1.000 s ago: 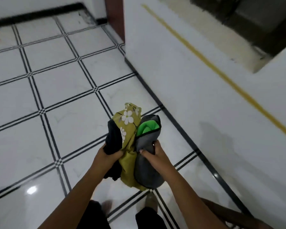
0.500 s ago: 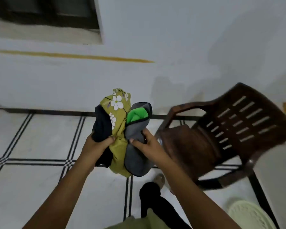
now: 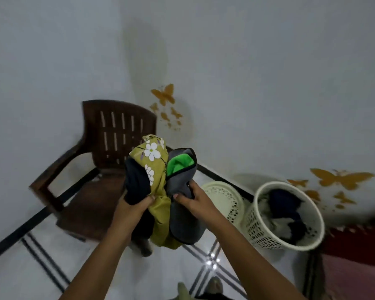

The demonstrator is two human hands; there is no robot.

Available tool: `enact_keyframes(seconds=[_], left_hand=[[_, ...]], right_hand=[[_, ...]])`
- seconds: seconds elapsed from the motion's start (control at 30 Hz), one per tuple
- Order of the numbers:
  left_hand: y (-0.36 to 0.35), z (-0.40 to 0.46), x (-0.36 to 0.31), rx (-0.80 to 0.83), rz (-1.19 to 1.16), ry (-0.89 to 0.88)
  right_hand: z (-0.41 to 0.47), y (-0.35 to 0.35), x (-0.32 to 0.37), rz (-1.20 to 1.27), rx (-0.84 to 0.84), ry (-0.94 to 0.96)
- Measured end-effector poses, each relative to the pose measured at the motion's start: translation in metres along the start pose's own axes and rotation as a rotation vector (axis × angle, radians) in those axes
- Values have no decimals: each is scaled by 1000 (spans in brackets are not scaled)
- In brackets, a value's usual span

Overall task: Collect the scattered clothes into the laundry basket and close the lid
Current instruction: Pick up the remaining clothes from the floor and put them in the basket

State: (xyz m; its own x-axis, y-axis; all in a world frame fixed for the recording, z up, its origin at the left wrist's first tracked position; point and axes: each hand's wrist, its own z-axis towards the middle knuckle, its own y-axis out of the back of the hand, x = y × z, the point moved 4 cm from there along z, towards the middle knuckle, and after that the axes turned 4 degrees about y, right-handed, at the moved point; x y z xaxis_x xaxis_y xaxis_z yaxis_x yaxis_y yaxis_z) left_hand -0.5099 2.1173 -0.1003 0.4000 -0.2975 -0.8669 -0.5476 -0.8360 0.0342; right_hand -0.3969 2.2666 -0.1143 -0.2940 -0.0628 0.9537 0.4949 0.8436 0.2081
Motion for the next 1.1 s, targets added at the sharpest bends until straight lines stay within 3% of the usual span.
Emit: enact_keyframes(seconds=[0.1, 0.33, 0.53, 0.73, 0.87, 0.97, 1.0, 1.1], left_hand=[[-131, 22, -1, 184, 73, 0], [-363, 29, 4, 495, 189, 79], [-525, 87, 35, 683, 206, 238], [-632, 168, 106, 810, 260, 496], [-686, 222, 198, 820, 553, 570], [-701, 259, 268, 824, 913, 573], [-706, 278, 303, 868, 1047, 469], [-715, 300, 341, 1054, 1381, -105]], right_hand=[[-13, 118, -40, 54, -182, -57], [-53, 310, -117, 225, -537, -219], [-49, 423, -192, 301, -884, -295], [-32, 478, -280, 247, -1241, -363], [0, 488, -395, 110, -1152, -565], [24, 480, -484, 94, -792, -811], [30, 477, -522, 6, -672, -856], [41, 483, -575, -448, -439, -874]])
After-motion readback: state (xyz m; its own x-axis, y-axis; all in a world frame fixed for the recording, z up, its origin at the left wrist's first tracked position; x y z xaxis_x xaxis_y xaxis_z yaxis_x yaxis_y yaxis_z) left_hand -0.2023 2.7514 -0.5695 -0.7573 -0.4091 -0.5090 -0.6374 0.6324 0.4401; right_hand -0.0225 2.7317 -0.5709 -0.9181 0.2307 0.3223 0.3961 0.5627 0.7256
